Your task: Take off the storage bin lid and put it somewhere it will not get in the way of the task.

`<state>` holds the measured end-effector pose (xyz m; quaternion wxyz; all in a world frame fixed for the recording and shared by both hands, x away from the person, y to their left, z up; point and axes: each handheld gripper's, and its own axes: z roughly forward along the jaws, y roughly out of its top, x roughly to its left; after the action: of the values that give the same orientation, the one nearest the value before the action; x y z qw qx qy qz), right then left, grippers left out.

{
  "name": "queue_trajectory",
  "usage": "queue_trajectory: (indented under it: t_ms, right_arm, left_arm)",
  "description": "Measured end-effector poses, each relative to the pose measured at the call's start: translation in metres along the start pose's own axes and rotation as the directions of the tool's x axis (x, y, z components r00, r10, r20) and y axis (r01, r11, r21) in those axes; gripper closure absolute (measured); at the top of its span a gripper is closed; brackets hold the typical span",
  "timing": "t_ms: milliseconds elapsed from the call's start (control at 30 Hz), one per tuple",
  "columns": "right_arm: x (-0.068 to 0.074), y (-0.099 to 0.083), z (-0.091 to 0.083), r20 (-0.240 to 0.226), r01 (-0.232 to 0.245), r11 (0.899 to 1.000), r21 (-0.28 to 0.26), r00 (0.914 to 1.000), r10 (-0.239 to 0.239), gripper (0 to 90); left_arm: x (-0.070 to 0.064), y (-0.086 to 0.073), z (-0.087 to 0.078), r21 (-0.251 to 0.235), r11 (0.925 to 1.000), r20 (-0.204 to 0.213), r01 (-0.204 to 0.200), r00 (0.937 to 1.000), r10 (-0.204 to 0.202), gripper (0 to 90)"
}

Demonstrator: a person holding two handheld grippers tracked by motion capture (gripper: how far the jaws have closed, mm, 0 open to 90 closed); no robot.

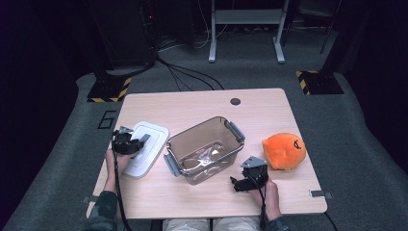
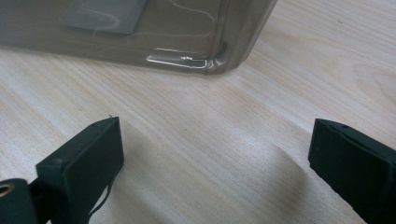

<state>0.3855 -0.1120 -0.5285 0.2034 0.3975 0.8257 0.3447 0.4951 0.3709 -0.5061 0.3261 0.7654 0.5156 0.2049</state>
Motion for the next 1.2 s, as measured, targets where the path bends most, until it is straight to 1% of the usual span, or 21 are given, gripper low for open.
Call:
queue_trajectory:
  t_ms: [100,167,233,267,333,367,400,433,500,567,600,667,700,767,800,867,967,1000,1033,1133,1200]
  right_arm:
    - [-0.001,0.0,0.0,-0.001,0.012,1.0,0.001,0.9999,-0.012,2.5]
    - [0.0,0.0,0.0,-0.001,0.002,1.0,0.001,1.0,-0.002,2.5]
    - [0.0,0.0,0.0,0.0,0.006,1.0,0.001,1.0,-0.006,2.5]
    - [0.0,0.0,0.0,0.0,0.0,1.0,0.0,1.0,0.0,2.5]
    - [0.0,0.0,0.0,0.0,0.006,1.0,0.001,1.0,-0.006,2.5]
    - [0.0,0.0,0.0,-0.001,0.0,1.0,0.0,1.0,0.0,2.5]
    - [0.0,0.0,0.0,-0.001,-0.002,1.0,0.001,1.0,0.002,2.5]
    - [0.0,0.0,0.0,-0.001,-0.002,1.0,0.0,1.0,0.002,2.5]
    - [0.0,0.0,0.0,-0.001,0.0,1.0,0.0,1.0,0.0,2.5]
    - [0.0,0.0,0.0,-0.001,0.0,1.0,0.0,1.0,0.0,2.5]
    - [0.0,0.0,0.0,-0.001,0.0,1.0,0.0,1.0,0.0,2.5]
    - [0.0,0.0,0.0,-0.001,0.0,1.0,0.0,1.0,0.0,2.5]
    - [0.0,0.0,0.0,-0.001,0.0,1.0,0.0,1.0,0.0,2.5]
    - [0.0,0.0,0.0,-0.001,-0.001,1.0,0.0,1.0,0.001,2.5]
    - [0.0,0.0,0.0,-0.001,-0.002,1.0,0.0,1.0,0.002,2.5]
    - [0.0,0.0,0.0,-0.001,-0.009,1.0,0.001,1.0,0.009,2.5]
    - [0.0,0.0,0.0,-0.001,-0.009,1.0,0.001,1.0,0.009,2.5]
    - [0.0,0.0,0.0,-0.001,-0.01,1.0,0.001,0.9999,0.01,2.5]
    - [0.0,0.0,0.0,-0.002,-0.011,1.0,0.001,0.9999,0.011,2.5]
    - [0.0,0.0,0.0,-0.002,-0.013,1.0,0.001,0.9999,0.013,2.5]
    - [0.0,0.0,0.0,-0.002,-0.013,1.0,0.002,0.9999,0.013,2.5]
  left_arm:
    - [-0.001,-0.001,0.0,-0.007,1.0,-0.002,-0.006,1.0,0.006,66.2]
    - [-0.001,-0.001,0.0,-0.008,0.9999,-0.001,-0.01,1.0,0.01,66.0]
    - [-0.001,-0.001,0.0,-0.007,1.0,0.016,0.005,0.9999,-0.005,63.8]
    - [-0.002,0.0,0.0,0.001,0.9998,0.027,0.02,0.9994,-0.02,55.4]
    - [-0.006,0.002,-0.003,0.028,0.9991,0.01,0.033,0.9994,-0.033,33.9]
    - [-0.008,0.003,-0.004,0.025,0.9986,0.013,0.046,0.9989,-0.046,19.0]
    - [-0.009,0.003,-0.006,0.029,0.9987,0.016,0.043,0.9989,-0.044,14.4]
    - [-0.011,0.003,-0.011,0.019,0.9991,0.015,0.039,0.9991,-0.039,13.1]
    - [-0.014,0.003,-0.018,0.006,0.999,0.033,0.045,0.9984,-0.045,5.7]
    - [-0.018,0.002,-0.024,0.001,0.9996,0.034,0.028,0.999,-0.028,3.7]
    - [-0.02,0.001,-0.026,-0.007,0.9995,0.041,0.031,0.9987,-0.03,3.3]
    - [-0.026,-0.001,-0.032,-0.007,1.0,0.038,0.004,0.9993,-0.004,3.2]
    - [-0.03,-0.002,-0.035,-0.014,0.9999,0.047,-0.003,0.9989,0.004,3.1]
    - [-0.036,-0.005,-0.04,-0.021,0.9995,0.049,-0.026,0.9984,0.027,3.0]
    - [-0.038,-0.006,-0.041,-0.028,0.9994,0.054,-0.019,0.9983,0.021,3.0]
    - [-0.045,-0.01,-0.046,-0.036,0.9985,0.065,-0.042,0.9969,0.044,2.7]
    - [-0.052,-0.014,-0.049,-0.045,0.9971,0.072,-0.062,0.9953,0.065,2.4]
    - [-0.055,-0.016,-0.051,-0.047,0.9972,0.073,-0.058,0.9954,0.062,2.4]
    - [-0.057,-0.018,-0.052,-0.047,0.9962,0.072,-0.073,0.9945,0.077,2.4]
    - [-0.063,-0.023,-0.056,-0.058,0.9954,0.08,-0.076,0.9935,0.081,2.3]
    - [-0.069,-0.027,-0.059,-0.06,0.9942,0.087,-0.09,0.9917,0.095,2.2]
